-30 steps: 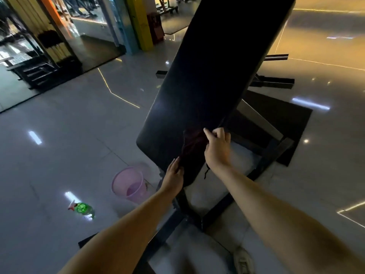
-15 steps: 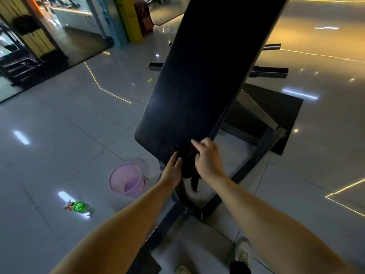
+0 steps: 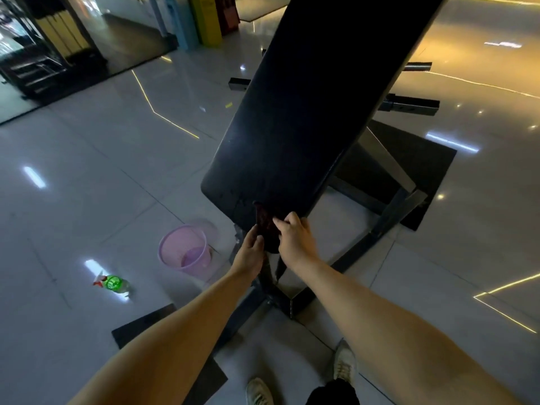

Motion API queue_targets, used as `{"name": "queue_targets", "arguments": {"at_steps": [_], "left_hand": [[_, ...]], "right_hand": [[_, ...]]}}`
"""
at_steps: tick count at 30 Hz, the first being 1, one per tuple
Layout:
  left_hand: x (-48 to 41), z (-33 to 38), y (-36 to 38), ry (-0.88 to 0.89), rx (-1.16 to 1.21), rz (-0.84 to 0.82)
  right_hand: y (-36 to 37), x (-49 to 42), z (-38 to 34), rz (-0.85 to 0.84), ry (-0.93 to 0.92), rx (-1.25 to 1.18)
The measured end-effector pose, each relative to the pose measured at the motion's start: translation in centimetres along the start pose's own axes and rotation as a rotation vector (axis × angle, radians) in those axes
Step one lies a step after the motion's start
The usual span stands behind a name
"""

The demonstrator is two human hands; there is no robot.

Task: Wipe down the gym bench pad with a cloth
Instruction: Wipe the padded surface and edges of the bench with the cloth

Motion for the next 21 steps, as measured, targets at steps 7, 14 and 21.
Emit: {"name": "queue_targets", "arguments": {"at_steps": [7, 14, 21], "left_hand": [[0.8, 0.8, 1.8, -0.079, 0.239, 0.162], [-0.8, 1.9, 2.6, 0.061, 0.093, 0.404], [-2.0, 5.2, 6.7, 0.431, -0.338, 0.538]], "right_hand": [[0.4, -0.5, -1.9, -0.265, -0.077, -0.070], [-3.4, -3.8, -2.3, -0.255, -0.282, -0.116], [-6.7, -8.3, -0.8, 0.104, -0.551, 0.268]]}}
Point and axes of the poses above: each hand's wrist, its own x-axis away from the middle knuckle, its own y-axis out of the palm, z = x × y, the point moved 3 cm from there along -x, towards the middle knuckle, and after that the axes turned 3 degrees about x, right-handed, at the moved point
